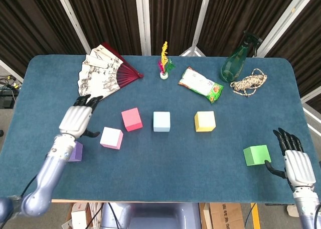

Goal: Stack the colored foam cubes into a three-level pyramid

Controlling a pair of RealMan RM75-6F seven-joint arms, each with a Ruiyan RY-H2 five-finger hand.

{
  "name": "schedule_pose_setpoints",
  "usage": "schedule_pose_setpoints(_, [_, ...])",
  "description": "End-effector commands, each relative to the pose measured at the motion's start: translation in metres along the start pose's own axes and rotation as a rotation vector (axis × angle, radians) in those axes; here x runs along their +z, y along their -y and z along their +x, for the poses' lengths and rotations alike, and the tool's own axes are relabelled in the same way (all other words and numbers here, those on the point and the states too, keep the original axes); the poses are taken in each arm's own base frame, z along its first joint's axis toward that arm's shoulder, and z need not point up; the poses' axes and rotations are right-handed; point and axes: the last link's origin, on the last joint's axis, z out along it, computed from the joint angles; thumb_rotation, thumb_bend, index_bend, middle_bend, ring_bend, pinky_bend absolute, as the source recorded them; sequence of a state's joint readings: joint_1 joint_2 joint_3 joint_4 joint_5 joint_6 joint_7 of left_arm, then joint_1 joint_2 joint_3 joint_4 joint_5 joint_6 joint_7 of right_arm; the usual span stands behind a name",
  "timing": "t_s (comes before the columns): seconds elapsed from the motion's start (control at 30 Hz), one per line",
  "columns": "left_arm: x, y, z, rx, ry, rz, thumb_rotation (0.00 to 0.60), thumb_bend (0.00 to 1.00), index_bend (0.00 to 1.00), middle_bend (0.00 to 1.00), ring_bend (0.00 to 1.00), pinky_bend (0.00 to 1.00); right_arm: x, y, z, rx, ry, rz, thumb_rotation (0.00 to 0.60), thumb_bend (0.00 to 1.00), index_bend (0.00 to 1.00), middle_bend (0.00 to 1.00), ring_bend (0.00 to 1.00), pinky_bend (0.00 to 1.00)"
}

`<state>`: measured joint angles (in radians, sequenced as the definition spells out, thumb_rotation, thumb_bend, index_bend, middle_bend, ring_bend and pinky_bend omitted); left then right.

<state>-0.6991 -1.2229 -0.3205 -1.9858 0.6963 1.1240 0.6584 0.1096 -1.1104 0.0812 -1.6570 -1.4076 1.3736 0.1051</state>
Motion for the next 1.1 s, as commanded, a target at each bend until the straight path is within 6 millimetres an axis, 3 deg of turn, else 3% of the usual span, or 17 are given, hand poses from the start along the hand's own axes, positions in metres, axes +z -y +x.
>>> schedule_pose_setpoints(0.03, [0.022,-0.028,-0.002,-0.019,0.011,0.006,0.600,0.08,0.00,0.13,0.00,0.05,0.000,-0.001,0.000,0.009,0.004,-0.006,0.600,0.32,0.00,0.00,0.00,0.00])
schedule_pose_setpoints(0.5, [0.068,-0.087,-0.031,-0.038,0.115,0.068,0.600,0.14,0.00,0.18,0.00,0.05,0.003,0.001,-0.002,0.059,0.029,-0.012,0.600,0.32,0.00,0.00,0.00,0.00])
schedule_pose_setpoints(1.1, [0.098,-0.106,-0.076,-0.033,0.195,0.140,0.600,0.15,0.02,0.22,0.00,0.07,0.004,-0.004,0.002,0.097,0.034,-0.036,0.600,0.32,0.00,0.00,0.00,0.00])
